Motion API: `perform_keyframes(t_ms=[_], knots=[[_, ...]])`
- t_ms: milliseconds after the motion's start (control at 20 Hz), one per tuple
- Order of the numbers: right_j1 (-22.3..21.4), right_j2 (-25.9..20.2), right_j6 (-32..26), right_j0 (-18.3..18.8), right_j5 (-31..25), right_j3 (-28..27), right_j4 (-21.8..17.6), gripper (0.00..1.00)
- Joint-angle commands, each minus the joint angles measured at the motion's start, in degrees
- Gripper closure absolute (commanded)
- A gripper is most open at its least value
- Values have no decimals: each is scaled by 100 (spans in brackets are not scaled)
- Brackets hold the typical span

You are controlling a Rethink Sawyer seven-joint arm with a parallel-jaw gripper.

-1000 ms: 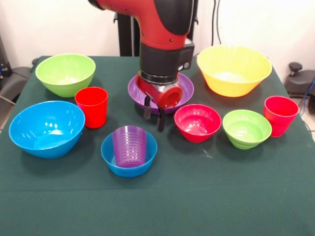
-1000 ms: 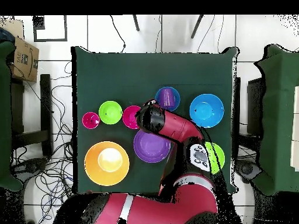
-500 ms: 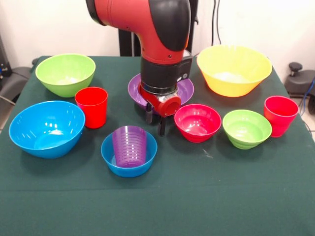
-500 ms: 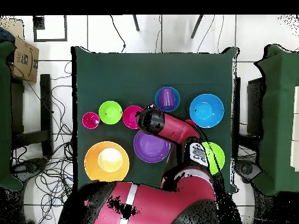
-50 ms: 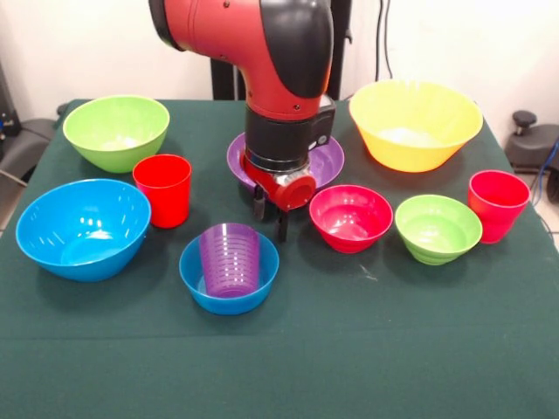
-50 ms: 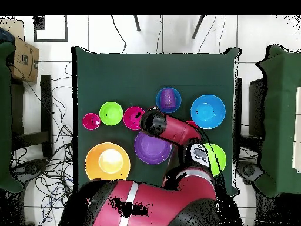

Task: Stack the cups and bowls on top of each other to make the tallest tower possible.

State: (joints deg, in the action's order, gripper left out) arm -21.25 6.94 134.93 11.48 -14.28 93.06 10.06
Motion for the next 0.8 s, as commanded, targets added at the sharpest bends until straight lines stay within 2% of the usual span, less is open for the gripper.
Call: perform_keyframes(t_ms=[50,300,550,650,800], knots=[[-319,-413,-163,144,-696,-287,-306,0],[-662,-521,-246,279,-1160,-255,-242,0],[-852,-571,-207,305,-1386,-250,-214,0],[-890,-589,-188,309,-1364,-241,-224,0],[-857,-720,-164,375,-1027,-176,-235,0]])
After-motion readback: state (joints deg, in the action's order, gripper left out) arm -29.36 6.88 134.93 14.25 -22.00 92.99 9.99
